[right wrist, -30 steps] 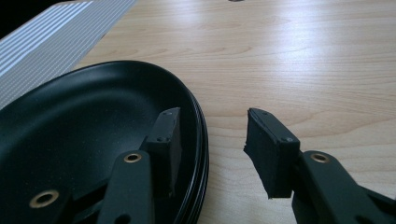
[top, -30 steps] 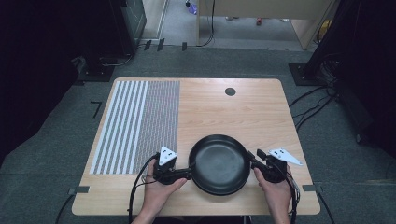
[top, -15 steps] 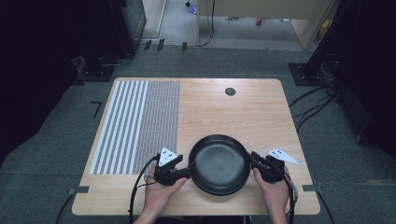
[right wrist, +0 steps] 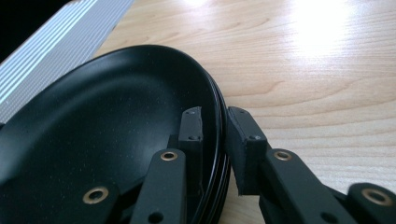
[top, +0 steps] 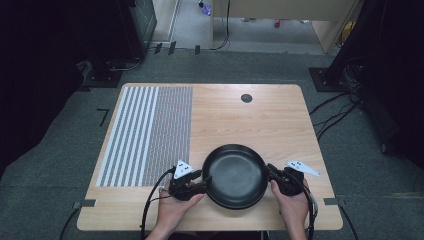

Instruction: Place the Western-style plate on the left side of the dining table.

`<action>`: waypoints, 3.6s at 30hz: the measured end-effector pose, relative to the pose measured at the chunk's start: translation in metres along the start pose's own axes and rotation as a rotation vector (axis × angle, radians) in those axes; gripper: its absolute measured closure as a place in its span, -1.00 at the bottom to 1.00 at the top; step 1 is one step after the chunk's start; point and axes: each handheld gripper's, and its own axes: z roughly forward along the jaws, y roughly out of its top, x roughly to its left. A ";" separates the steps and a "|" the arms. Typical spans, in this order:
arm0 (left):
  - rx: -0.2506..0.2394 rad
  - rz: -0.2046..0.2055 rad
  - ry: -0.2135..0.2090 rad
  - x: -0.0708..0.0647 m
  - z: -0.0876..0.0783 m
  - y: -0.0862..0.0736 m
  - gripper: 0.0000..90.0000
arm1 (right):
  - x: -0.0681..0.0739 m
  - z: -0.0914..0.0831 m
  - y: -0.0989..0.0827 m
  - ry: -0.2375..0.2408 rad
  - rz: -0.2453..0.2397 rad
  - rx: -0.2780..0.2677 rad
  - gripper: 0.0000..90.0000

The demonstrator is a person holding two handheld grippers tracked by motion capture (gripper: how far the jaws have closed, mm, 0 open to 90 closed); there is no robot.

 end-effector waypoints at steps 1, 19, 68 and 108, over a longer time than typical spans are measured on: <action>0.000 0.000 0.000 0.001 0.000 0.000 0.15 | 0.000 0.000 0.000 0.003 0.006 -0.005 0.73; 0.023 -0.098 -0.073 0.013 0.003 0.000 0.26 | -0.004 0.002 -0.002 0.040 0.113 -0.009 0.91; 0.037 -0.198 -0.101 0.028 -0.016 0.006 0.56 | 0.000 0.019 -0.020 0.224 0.489 0.010 0.90; -0.116 -0.275 -0.039 0.083 -0.062 0.053 0.63 | 0.067 0.054 0.058 0.258 0.384 0.000 0.89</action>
